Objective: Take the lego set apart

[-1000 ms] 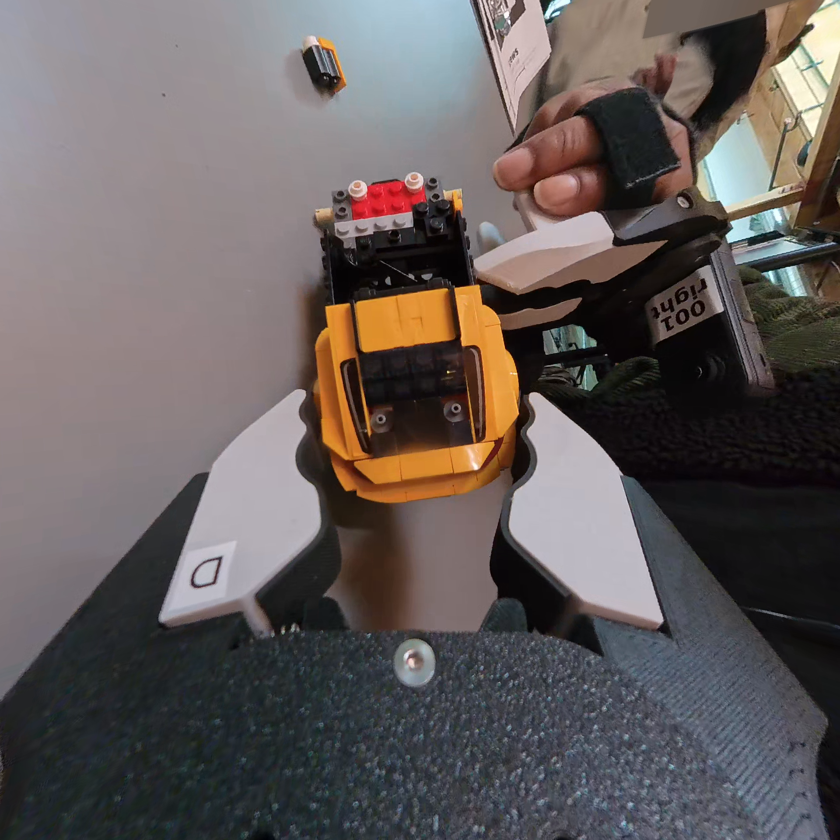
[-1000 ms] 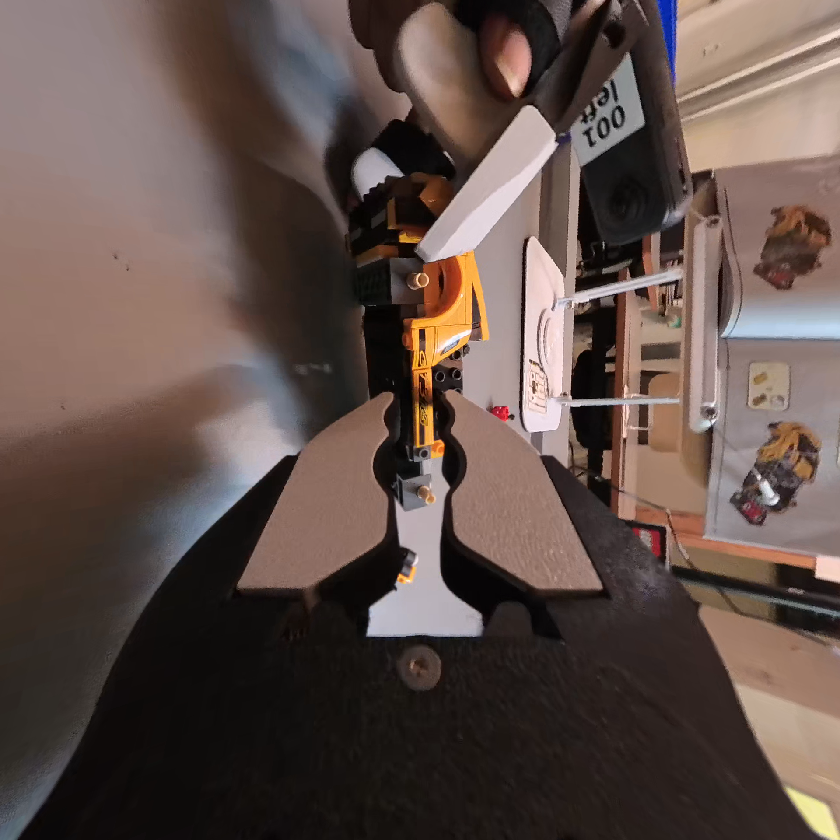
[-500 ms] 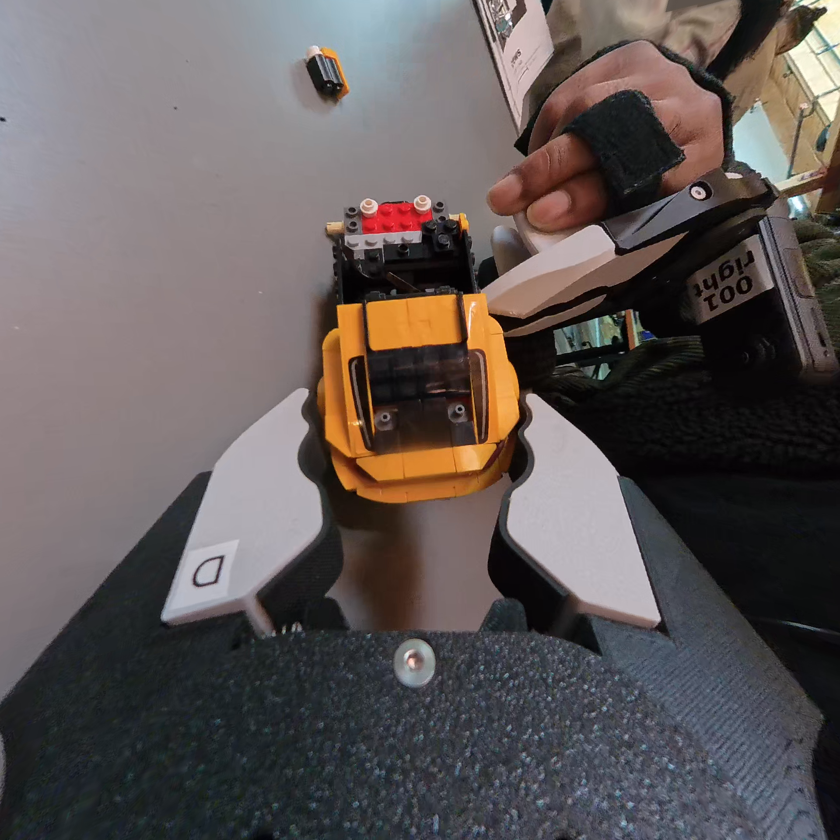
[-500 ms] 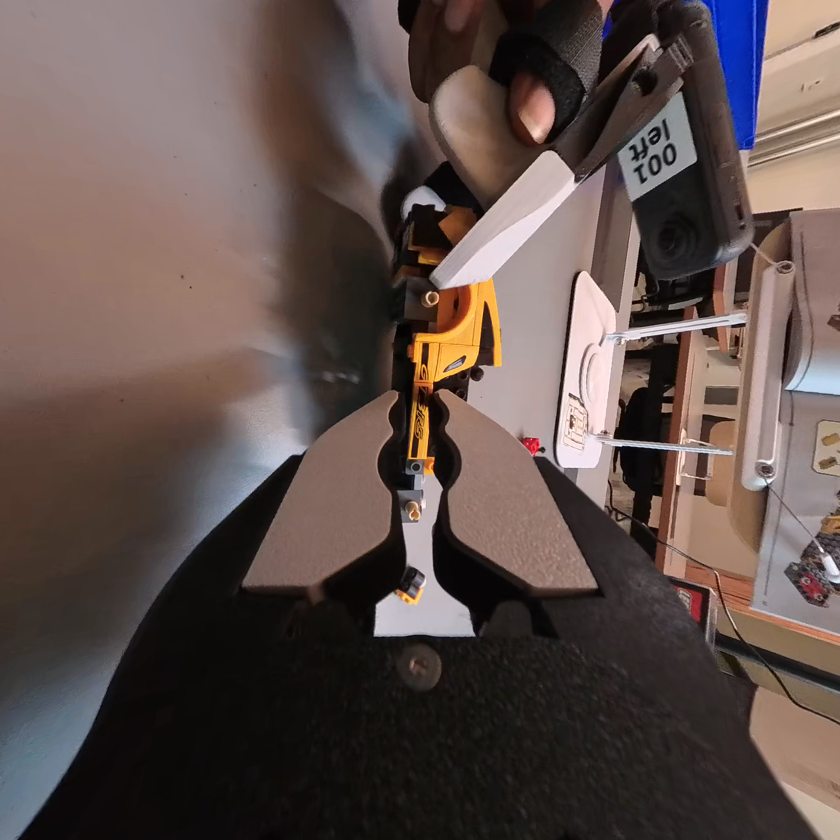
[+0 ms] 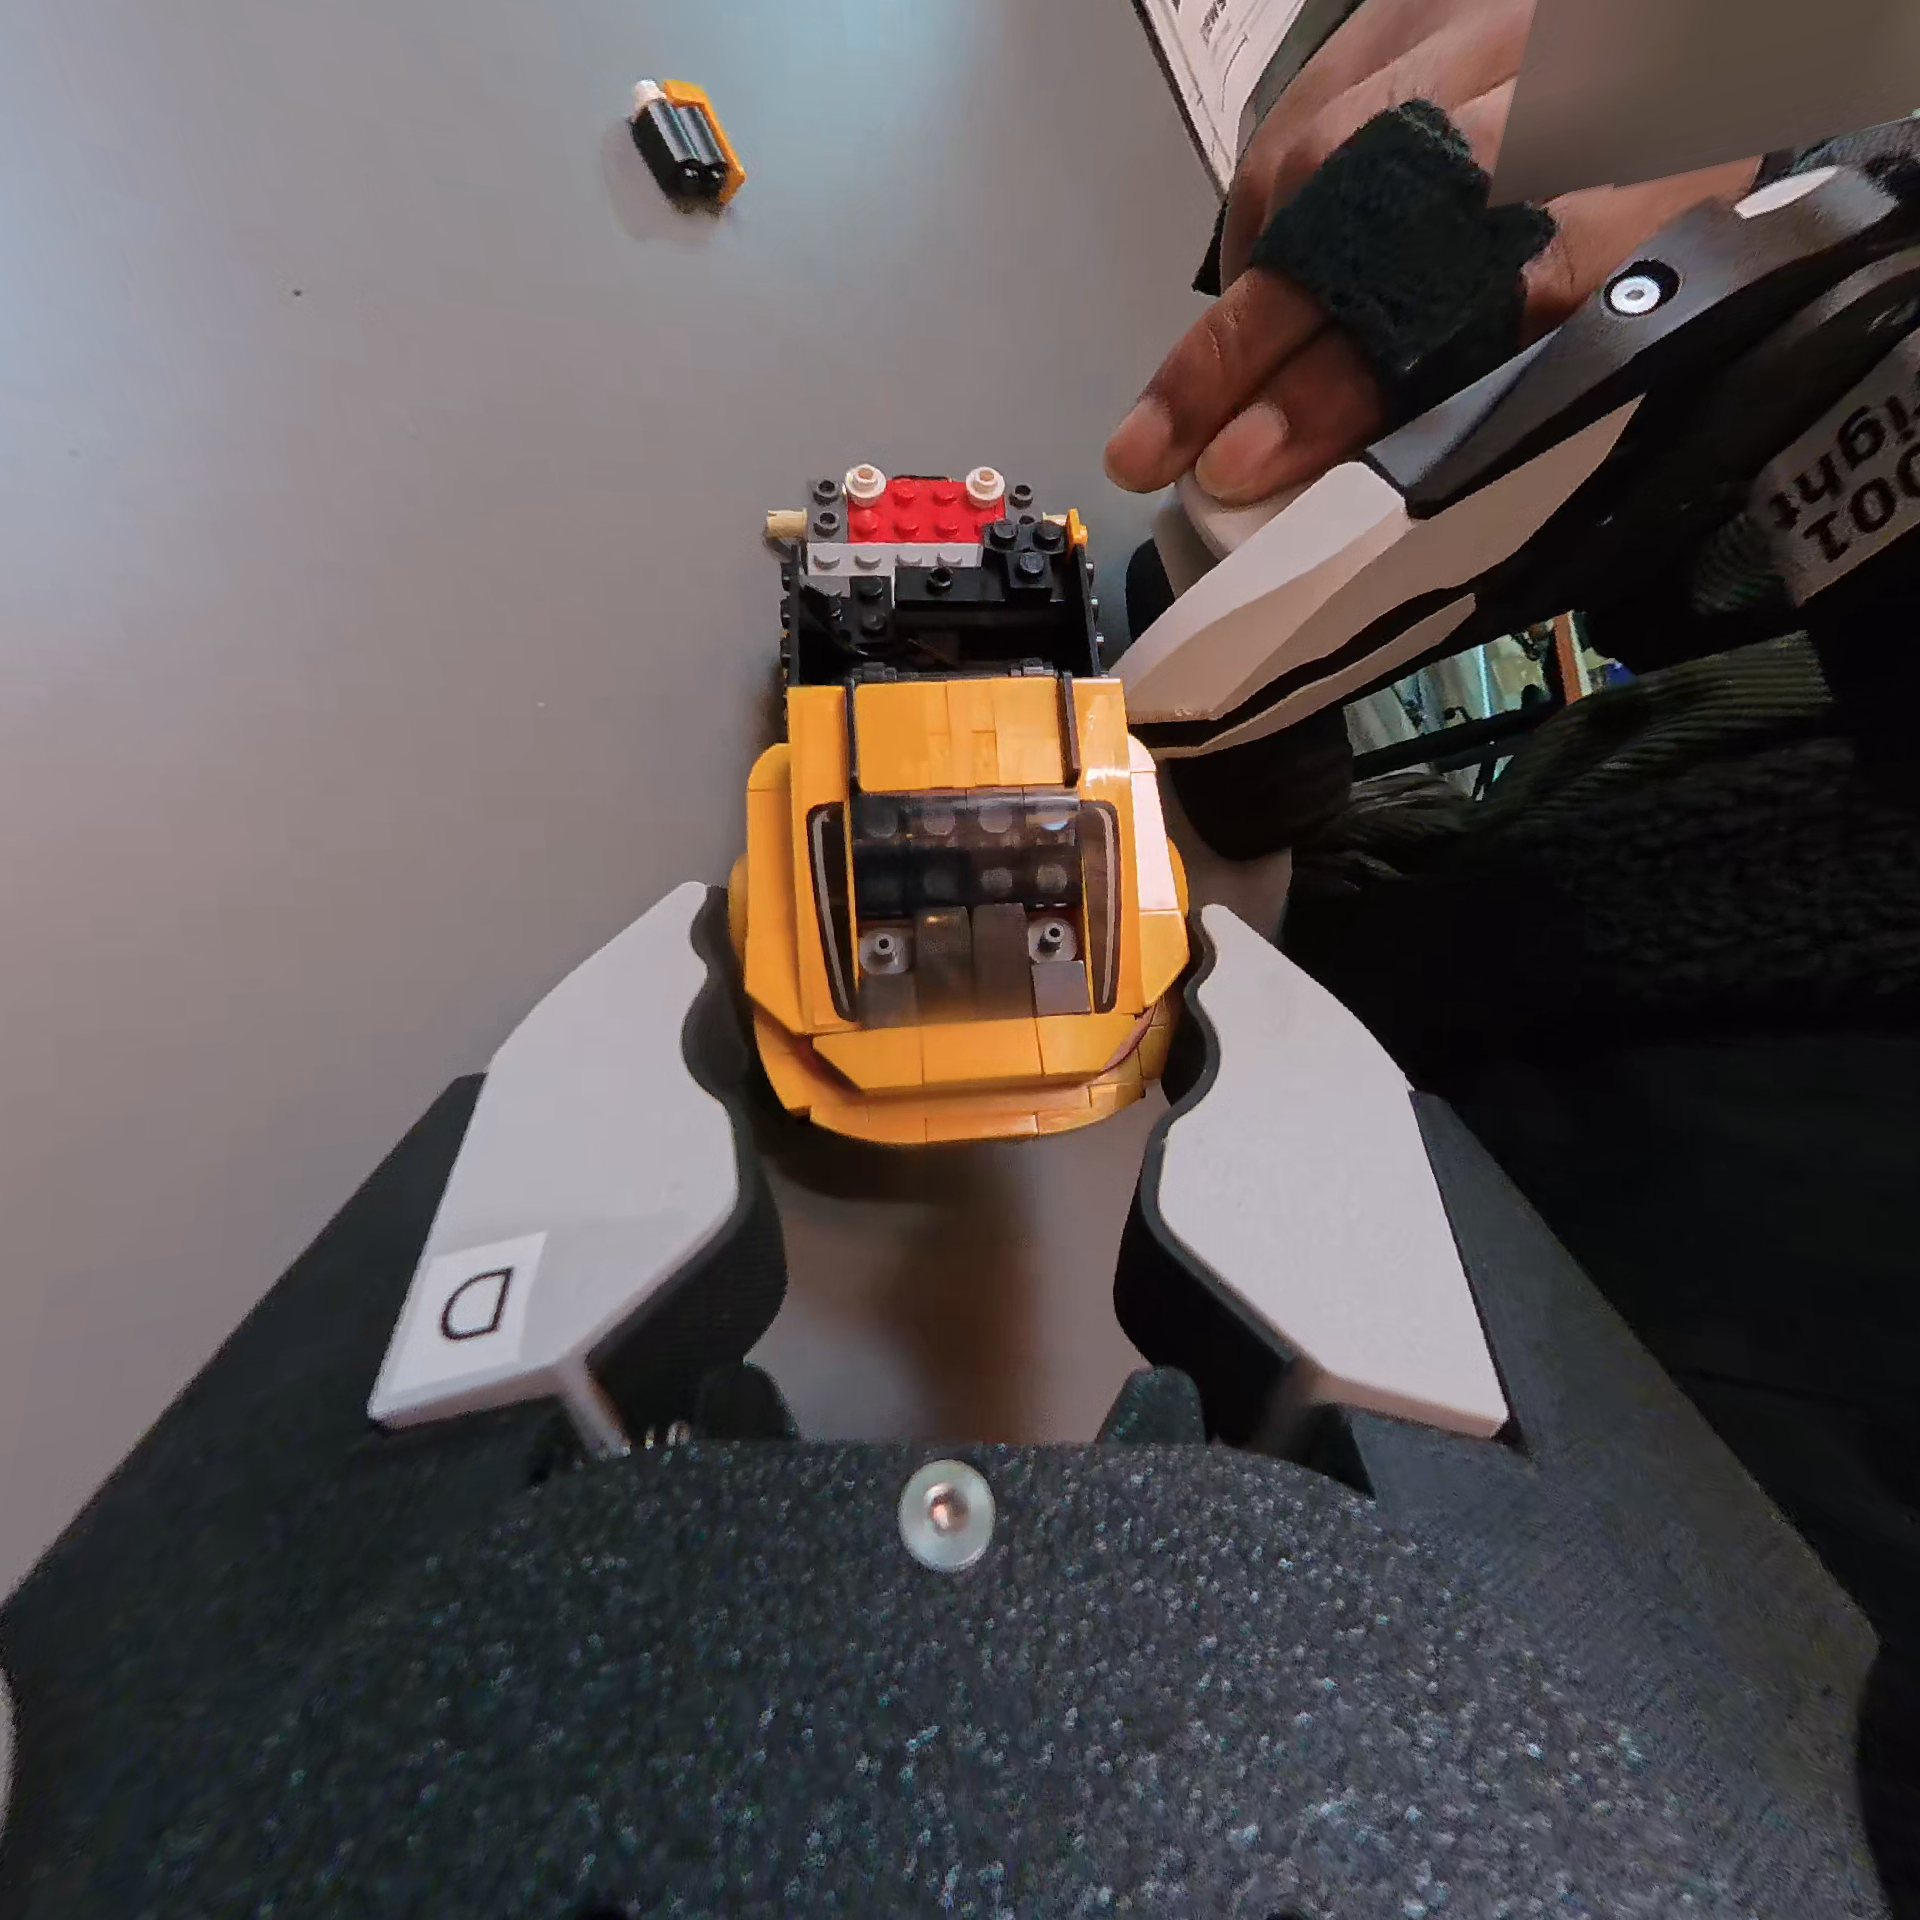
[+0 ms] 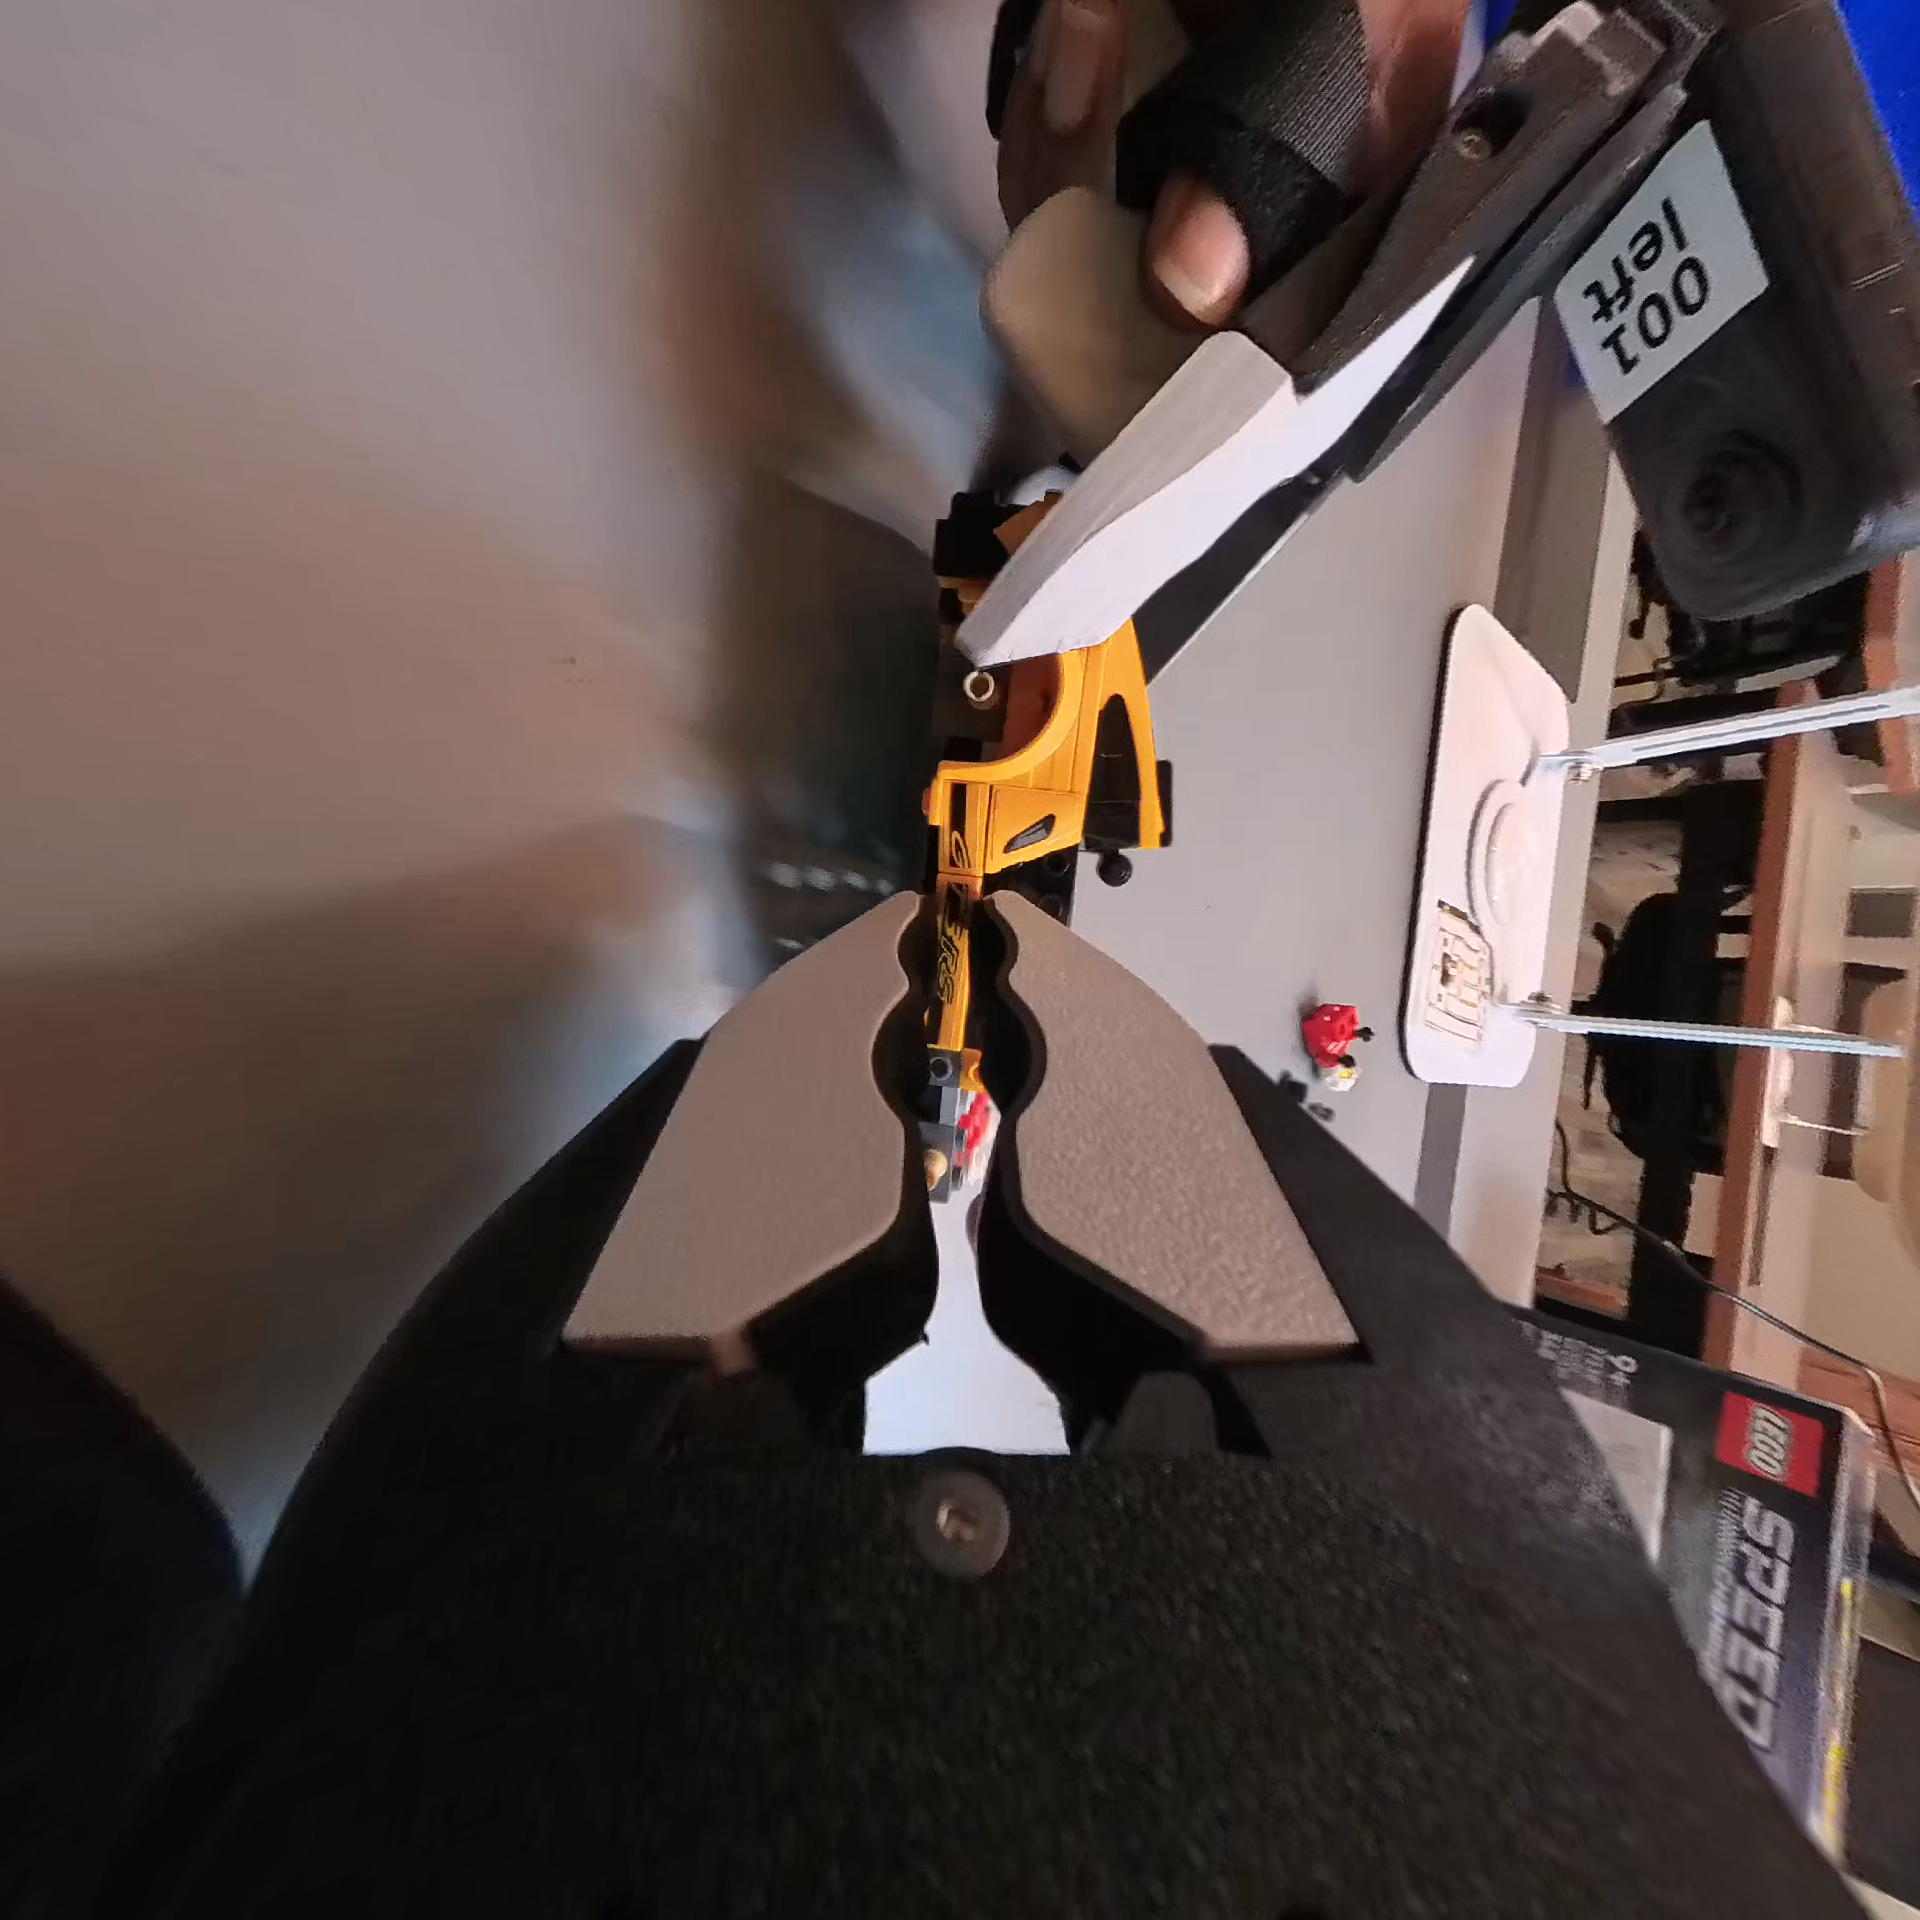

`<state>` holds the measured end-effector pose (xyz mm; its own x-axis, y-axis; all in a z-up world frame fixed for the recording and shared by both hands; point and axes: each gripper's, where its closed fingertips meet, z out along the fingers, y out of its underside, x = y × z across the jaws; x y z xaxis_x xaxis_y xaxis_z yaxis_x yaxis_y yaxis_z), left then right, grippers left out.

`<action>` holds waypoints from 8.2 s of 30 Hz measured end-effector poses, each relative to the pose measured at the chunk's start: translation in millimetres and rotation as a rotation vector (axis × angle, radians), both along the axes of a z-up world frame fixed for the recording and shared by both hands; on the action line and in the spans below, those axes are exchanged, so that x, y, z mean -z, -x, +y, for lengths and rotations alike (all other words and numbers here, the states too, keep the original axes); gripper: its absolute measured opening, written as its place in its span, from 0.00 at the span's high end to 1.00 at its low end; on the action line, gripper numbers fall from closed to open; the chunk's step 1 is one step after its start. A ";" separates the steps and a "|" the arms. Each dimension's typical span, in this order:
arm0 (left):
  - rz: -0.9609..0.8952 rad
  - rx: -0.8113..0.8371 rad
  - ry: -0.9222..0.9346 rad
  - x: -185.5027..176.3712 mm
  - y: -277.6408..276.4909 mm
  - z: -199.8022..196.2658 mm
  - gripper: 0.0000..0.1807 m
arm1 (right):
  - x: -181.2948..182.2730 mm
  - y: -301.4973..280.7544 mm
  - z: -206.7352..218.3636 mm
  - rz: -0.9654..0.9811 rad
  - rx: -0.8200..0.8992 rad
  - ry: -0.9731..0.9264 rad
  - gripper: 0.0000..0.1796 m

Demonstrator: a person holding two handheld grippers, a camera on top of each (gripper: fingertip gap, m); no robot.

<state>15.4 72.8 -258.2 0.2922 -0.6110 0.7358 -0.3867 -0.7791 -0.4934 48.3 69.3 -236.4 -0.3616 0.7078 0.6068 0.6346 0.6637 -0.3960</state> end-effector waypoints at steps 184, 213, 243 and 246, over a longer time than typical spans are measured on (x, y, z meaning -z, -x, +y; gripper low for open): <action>0.589 0.252 -1.478 -17.3 30.3 37.9 0.97 | 9.8 11.3 51.6 0.188 0.450 -0.205 0.76; 0.668 0.228 -1.499 -11.3 39.4 53.3 0.94 | 19.4 1.1 72.5 0.189 0.461 -0.207 0.76; 0.507 0.294 -1.458 -32.6 37.2 4.0 1.00 | 31.3 -3.3 83.1 0.167 0.492 -0.245 0.76; 0.585 0.235 -1.476 -29.5 45.6 14.3 1.00 | 31.3 -0.3 78.6 0.166 0.476 -0.244 0.76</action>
<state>-30.3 87.1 -228.7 0.1099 -0.7212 -0.6840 -0.8199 0.3232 -0.4726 48.7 147.9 -267.6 0.0779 0.6013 0.7952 0.8286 0.4045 -0.3870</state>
